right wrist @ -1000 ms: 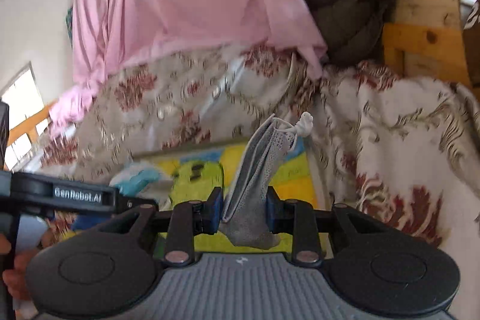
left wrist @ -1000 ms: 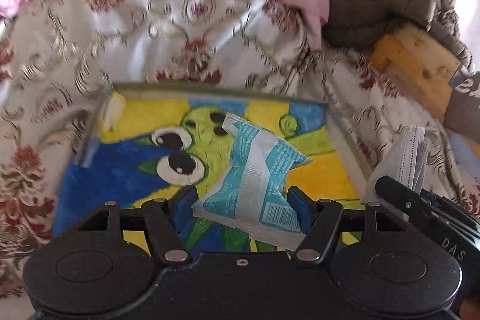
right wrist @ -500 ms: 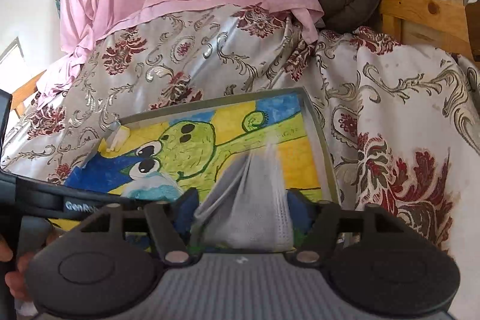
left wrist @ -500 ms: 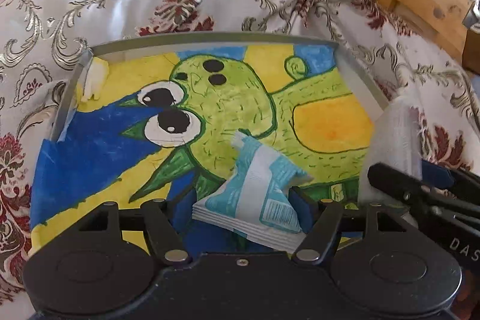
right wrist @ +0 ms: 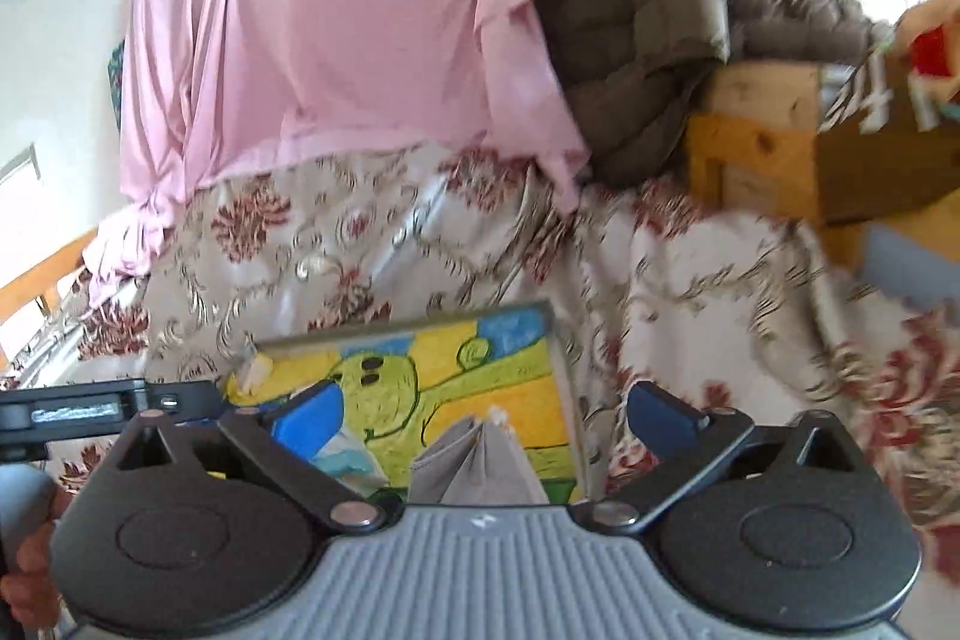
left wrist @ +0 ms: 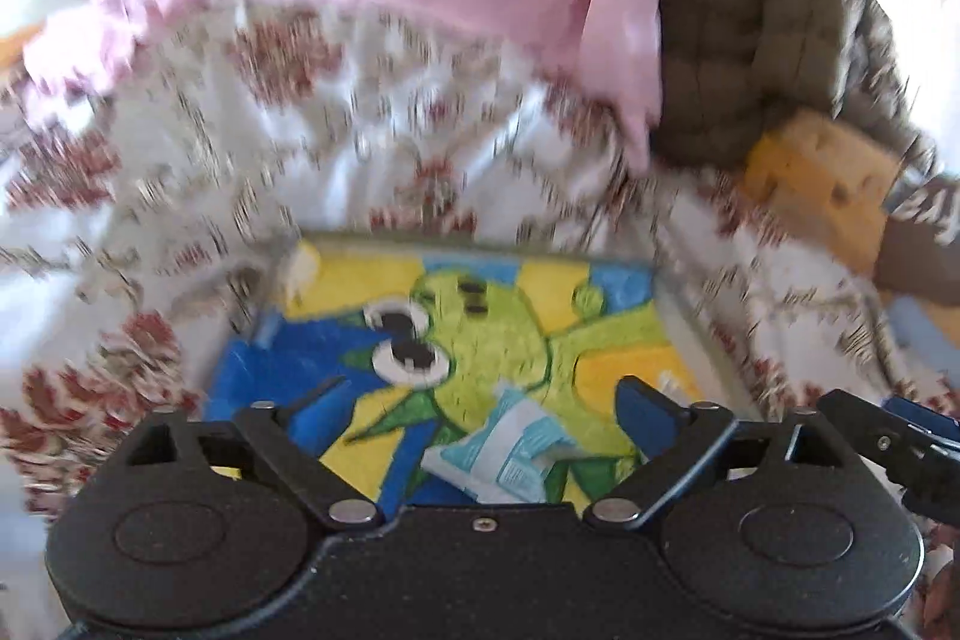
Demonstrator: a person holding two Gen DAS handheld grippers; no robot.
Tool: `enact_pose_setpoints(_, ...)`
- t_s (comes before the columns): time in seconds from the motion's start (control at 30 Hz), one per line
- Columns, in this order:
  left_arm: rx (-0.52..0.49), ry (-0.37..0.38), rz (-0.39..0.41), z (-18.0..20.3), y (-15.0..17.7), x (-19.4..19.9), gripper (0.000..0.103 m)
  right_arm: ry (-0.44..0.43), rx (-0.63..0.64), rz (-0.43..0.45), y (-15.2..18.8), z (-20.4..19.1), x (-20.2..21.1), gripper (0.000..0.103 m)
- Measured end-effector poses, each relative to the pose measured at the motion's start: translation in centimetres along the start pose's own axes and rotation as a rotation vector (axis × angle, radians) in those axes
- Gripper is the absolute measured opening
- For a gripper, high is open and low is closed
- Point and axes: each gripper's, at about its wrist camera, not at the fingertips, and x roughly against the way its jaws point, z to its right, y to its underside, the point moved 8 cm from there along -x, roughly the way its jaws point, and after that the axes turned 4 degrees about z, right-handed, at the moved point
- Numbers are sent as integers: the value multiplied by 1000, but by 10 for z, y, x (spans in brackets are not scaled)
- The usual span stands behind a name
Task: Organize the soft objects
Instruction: 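Move both grippers back to the pile of items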
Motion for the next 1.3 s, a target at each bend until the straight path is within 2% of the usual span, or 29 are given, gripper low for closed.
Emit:
enact_pose_setpoints(0.13, -8, 12, 97, 7, -5, 49, 100, 12, -3, 66, -6, -6, 37, 103)
enact_pose_setpoints(0.37, 3, 0, 177, 6, 12, 122, 102, 32, 15, 195, -4, -16, 102, 103)
enact_pose_setpoints(0.47, -7, -9, 223, 4, 25, 153, 102, 33, 12, 218, 6, -16, 126, 103)
enact_pose_setpoints(0.6, -48, -2, 245, 3, 46, 183, 102, 49, 0, 210, 30, -15, 152, 103)
enact_pose_setpoints(0.77, -84, 33, 214, 1, 78, 202, 102, 93, -16, 135, 62, -13, 174, 103)
enact_pose_setpoints(1.0, -111, 109, 127, 0, 124, 209, 102, 130, -74, 30, 96, -9, 194, 103)
enact_pose_setpoints(1.3, -177, 188, -2, 6, 180, 205, 102, 102, -94, -78, 116, -14, 177, 103)
